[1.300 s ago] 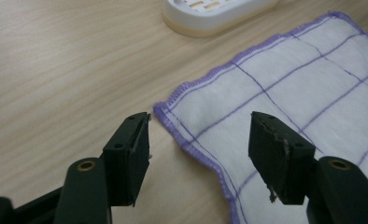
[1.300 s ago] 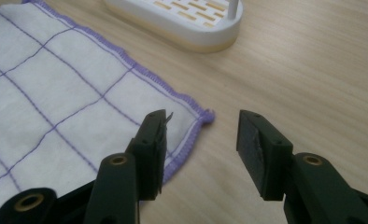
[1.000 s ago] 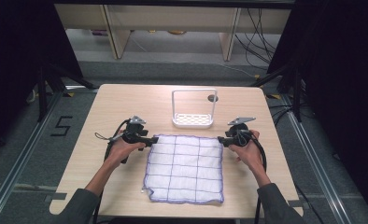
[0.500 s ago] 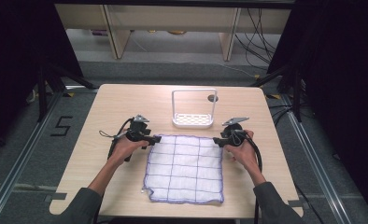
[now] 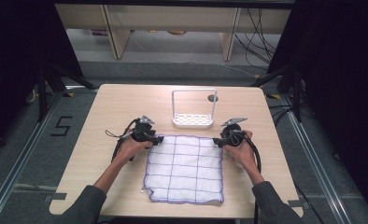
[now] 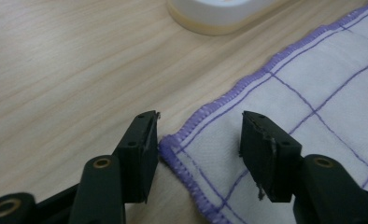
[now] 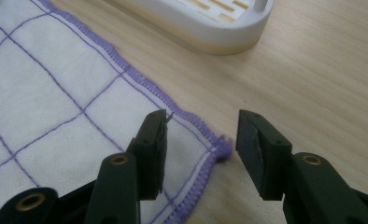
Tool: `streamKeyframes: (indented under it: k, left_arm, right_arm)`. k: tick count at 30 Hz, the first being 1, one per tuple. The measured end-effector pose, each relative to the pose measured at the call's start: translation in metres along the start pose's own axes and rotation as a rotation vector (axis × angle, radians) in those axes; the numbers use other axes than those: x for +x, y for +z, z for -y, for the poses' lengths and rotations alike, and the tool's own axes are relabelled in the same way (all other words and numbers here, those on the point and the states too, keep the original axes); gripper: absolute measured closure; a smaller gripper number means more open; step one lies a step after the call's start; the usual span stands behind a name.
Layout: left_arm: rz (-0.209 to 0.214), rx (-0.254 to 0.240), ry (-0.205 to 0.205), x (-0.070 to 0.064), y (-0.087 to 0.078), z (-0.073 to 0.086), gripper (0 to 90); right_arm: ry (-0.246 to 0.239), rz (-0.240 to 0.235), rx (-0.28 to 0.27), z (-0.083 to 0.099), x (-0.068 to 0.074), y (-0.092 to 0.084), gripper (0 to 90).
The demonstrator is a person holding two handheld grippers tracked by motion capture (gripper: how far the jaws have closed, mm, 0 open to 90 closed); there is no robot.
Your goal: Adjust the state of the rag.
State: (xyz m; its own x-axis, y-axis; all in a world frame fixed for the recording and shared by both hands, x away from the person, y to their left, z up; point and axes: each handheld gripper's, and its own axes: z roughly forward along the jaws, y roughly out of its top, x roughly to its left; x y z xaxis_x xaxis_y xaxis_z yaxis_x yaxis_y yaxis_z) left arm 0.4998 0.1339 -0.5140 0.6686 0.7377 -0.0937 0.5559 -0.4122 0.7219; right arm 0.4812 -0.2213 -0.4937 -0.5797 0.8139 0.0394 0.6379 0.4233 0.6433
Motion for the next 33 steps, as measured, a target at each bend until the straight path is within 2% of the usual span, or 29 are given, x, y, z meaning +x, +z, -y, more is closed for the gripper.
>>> streamKeyframes:
  k: [1,2,4,5,6,7,9,10,11,13,14,15,16,18,20,22,25,26,27,28,29,30,31,32,33]
  left_arm:
    - [0.0,0.0,0.015,-0.001,0.0,0.0,52.2]
    - [-0.006,-0.005,0.026,-0.003,0.001,0.0,55.8]
    - [0.016,-0.009,0.05,-0.004,0.001,0.0,65.0]
    - [0.013,-0.013,0.048,-0.006,0.001,0.001,69.2]
    - [0.021,-0.007,0.065,-0.007,0.001,0.0,72.7]
    - [0.018,-0.014,0.073,-0.008,0.002,0.0,75.7]
    - [0.021,-0.011,0.087,-0.01,0.002,0.0,79.3]
    - [0.015,-0.012,0.089,-0.01,0.001,0.0,79.9]
    - [0.025,-0.007,0.1,-0.01,0.001,0.0,80.7]
    - [0.025,-0.009,0.094,-0.01,0.0,0.001,81.7]
    - [0.027,-0.015,0.09,-0.01,0.0,0.001,82.0]
    - [0.027,-0.015,0.094,-0.01,0.0,0.001,82.4]
    - [0.029,-0.017,0.096,-0.011,0.0,0.001,82.7]
    - [0.028,-0.023,0.1,-0.011,-0.003,0.001,83.2]
    - [0.029,-0.031,0.103,-0.011,-0.006,-0.001,83.5]
    - [0.032,-0.047,0.105,-0.012,-0.011,-0.002,83.5]
    - [0.04,-0.081,0.106,-0.013,-0.023,-0.006,83.6]
    - [0.041,-0.093,0.104,-0.015,-0.028,-0.007,83.6]
    - [0.039,-0.1,0.11,-0.016,-0.031,-0.008,83.6]
    - [0.044,-0.113,0.115,-0.017,-0.037,-0.01,83.6]
    - [0.048,-0.128,0.111,-0.018,-0.041,-0.012,83.7]
    - [0.053,-0.137,0.114,-0.018,-0.045,-0.014,83.6]
    - [0.058,-0.155,0.107,-0.02,-0.047,-0.016,83.6]
    - [0.051,-0.168,0.115,-0.02,-0.052,-0.02,83.7]
    - [0.058,-0.179,0.118,-0.02,-0.055,-0.022,83.6]
  right_arm:
    - [0.006,0.005,-0.019,0.001,0.001,0.003,54.0]
    - [-0.009,0.009,-0.003,0.001,0.0,0.003,54.0]
    - [-0.02,0.009,0.009,0.002,0.0,0.004,54.1]
    - [0.003,0.006,-0.001,0.002,0.001,0.005,54.8]
    - [-0.024,0.012,-0.005,0.003,0.0,0.006,54.9]
    - [-0.016,0.008,0.017,0.003,0.0,0.005,55.7]
    - [-0.01,0.007,0.01,0.004,0.0,0.007,58.7]
    - [0.005,-0.001,0.013,0.004,0.0,0.006,60.1]
    - [-0.014,-0.003,0.008,0.005,-0.001,0.007,63.2]
    - [-0.02,-0.013,0.0,0.005,-0.001,0.007,67.8]
    - [0.001,-0.024,-0.019,0.006,0.0,0.008,72.7]
    - [-0.031,-0.037,-0.041,0.007,-0.002,0.009,79.1]
    - [-0.004,-0.06,-0.032,0.008,0.0,0.008,82.0]
    - [-0.038,-0.058,-0.021,0.007,0.0,0.007,84.7]
    - [-0.035,-0.063,-0.024,0.006,0.001,0.005,85.3]
    - [-0.054,-0.063,-0.059,0.003,0.001,0.0,85.5]
    - [-0.064,-0.07,-0.091,-0.006,0.003,-0.018,85.7]
    - [-0.075,-0.073,-0.113,-0.009,0.004,-0.025,85.7]
    - [-0.06,-0.072,-0.145,-0.012,0.007,-0.029,85.7]
    - [-0.104,-0.07,-0.143,-0.015,0.005,-0.034,85.7]
    - [-0.112,-0.07,-0.16,-0.018,0.006,-0.04,85.7]
    - [-0.093,-0.074,-0.154,-0.02,0.009,-0.045,85.7]
    - [-0.129,-0.071,-0.174,-0.022,0.008,-0.048,85.7]
    - [-0.091,-0.079,-0.169,-0.023,0.011,-0.051,85.7]
    - [-0.109,-0.076,-0.181,-0.025,0.009,-0.056,85.7]
